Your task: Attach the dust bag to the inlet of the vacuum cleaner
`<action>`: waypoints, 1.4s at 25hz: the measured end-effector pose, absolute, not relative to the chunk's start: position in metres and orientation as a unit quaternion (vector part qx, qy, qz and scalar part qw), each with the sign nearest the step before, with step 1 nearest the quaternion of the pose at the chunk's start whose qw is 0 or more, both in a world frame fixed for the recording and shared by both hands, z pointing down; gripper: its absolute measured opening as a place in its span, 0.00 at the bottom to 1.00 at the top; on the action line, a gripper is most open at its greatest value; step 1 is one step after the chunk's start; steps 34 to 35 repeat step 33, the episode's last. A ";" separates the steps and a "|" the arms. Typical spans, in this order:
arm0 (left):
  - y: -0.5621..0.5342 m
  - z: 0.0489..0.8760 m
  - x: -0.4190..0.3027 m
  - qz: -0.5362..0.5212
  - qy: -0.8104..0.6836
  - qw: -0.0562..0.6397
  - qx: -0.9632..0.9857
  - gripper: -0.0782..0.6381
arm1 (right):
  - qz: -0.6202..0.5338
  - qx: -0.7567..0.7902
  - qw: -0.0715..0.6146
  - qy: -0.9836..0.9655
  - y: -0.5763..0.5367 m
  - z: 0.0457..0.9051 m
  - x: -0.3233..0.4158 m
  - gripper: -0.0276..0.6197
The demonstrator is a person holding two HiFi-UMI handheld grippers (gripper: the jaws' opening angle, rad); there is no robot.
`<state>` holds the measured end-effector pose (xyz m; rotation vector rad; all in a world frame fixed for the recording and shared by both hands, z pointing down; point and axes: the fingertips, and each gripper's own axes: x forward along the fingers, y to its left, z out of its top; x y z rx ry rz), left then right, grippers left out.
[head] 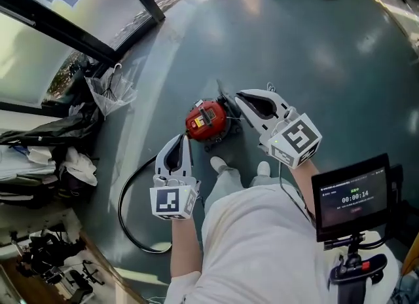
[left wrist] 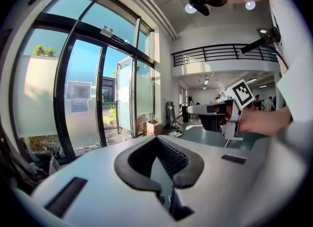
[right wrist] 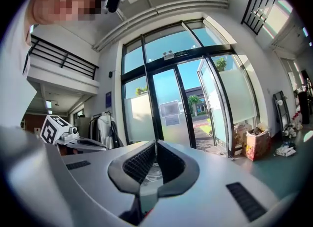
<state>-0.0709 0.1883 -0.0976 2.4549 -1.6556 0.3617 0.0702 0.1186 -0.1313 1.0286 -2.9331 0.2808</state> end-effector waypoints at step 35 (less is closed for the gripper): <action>0.228 -0.122 -0.040 0.098 -0.504 0.060 0.856 0.12 | 0.062 0.418 0.005 -0.906 0.212 -0.165 0.116 0.06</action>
